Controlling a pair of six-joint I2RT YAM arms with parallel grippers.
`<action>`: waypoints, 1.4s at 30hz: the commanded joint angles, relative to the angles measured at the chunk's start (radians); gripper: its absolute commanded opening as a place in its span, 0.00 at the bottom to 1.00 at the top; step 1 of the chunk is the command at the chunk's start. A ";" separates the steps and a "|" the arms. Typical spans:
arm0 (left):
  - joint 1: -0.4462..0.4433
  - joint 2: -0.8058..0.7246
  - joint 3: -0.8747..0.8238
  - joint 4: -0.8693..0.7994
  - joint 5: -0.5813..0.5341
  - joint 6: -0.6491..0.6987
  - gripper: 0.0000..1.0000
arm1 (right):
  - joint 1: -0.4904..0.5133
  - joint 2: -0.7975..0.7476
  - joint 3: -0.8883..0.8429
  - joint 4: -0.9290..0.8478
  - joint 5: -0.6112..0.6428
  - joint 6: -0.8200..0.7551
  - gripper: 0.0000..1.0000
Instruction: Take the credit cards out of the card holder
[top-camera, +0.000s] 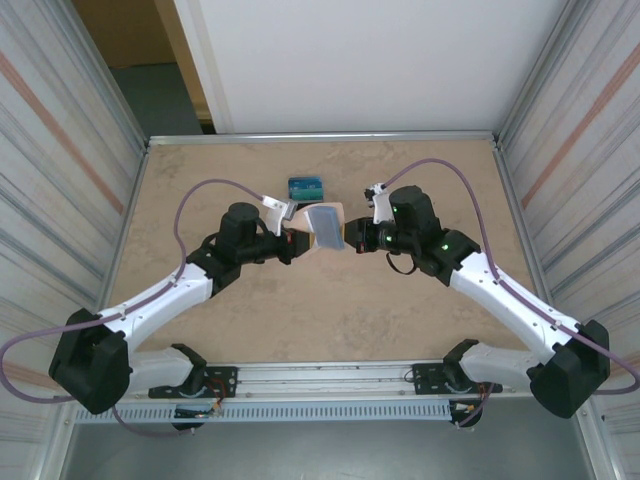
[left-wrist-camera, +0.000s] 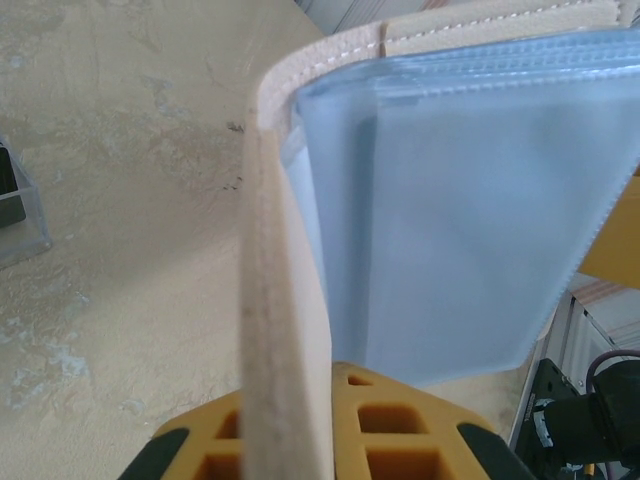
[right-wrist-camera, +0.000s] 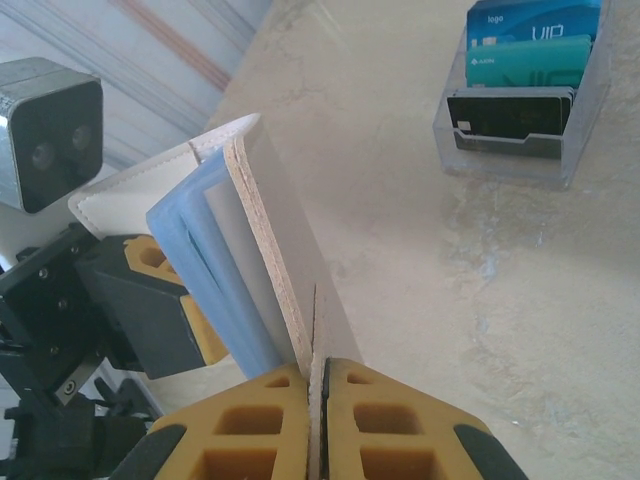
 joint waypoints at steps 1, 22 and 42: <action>-0.005 -0.016 0.030 0.018 0.047 0.012 0.05 | -0.004 -0.027 -0.008 0.070 -0.039 0.013 0.08; 0.008 -0.017 0.057 0.013 0.100 -0.119 0.00 | -0.004 -0.034 -0.059 0.133 -0.104 -0.039 0.44; 0.037 0.013 0.048 0.052 0.171 -0.201 0.00 | 0.038 -0.018 -0.053 0.090 -0.065 -0.144 0.86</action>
